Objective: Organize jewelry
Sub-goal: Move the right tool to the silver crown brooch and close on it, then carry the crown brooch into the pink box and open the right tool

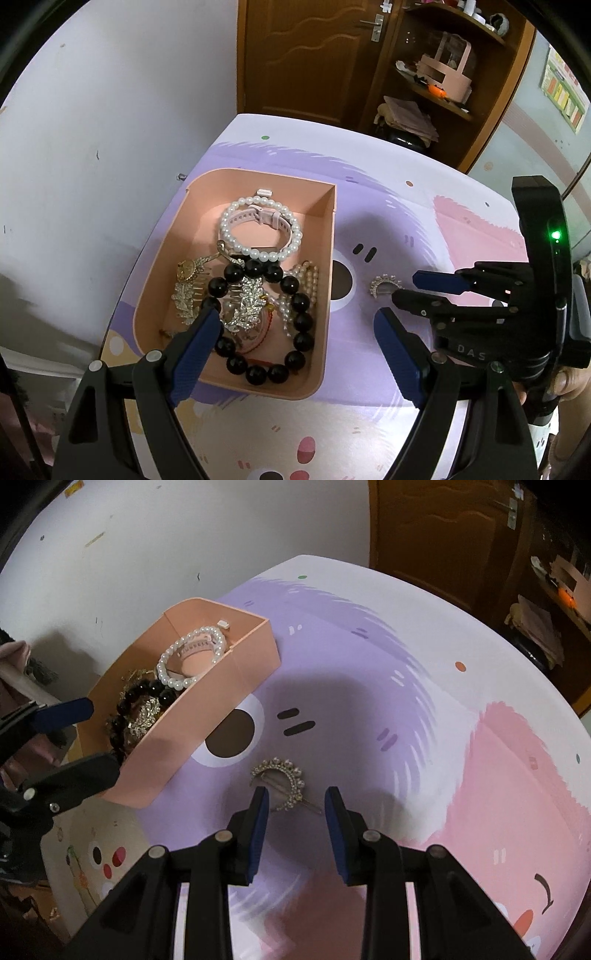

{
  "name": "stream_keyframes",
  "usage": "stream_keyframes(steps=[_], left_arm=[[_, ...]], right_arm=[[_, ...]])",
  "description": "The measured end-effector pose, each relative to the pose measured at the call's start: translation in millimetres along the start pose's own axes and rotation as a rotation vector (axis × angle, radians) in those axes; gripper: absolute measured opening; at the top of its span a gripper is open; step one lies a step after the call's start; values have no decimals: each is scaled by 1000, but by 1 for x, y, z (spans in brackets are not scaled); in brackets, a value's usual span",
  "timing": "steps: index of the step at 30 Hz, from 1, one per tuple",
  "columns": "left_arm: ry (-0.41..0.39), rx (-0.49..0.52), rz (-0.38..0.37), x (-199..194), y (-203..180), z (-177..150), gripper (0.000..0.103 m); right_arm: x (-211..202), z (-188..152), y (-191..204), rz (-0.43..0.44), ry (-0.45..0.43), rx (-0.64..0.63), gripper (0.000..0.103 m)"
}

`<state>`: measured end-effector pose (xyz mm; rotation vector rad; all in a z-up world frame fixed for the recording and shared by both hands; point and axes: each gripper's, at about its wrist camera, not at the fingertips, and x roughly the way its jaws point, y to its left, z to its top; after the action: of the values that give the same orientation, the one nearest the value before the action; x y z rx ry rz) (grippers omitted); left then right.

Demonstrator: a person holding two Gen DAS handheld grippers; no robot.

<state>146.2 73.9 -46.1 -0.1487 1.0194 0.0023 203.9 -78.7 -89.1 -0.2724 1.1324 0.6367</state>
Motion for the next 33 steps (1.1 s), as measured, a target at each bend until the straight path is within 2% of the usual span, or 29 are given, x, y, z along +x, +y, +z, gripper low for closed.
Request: stream_keyframes(steps=[20, 24, 33], left_arm=[[1, -13, -5, 1, 2, 1, 84], [-2, -25, -2, 1, 3, 1, 84], [-7, -46, 0, 2, 7, 1, 84]], right_arm=[[9, 7, 10, -41, 11, -67, 31], [10, 7, 13, -98, 13, -81, 14], [6, 0, 13, -89, -13, -59, 10]])
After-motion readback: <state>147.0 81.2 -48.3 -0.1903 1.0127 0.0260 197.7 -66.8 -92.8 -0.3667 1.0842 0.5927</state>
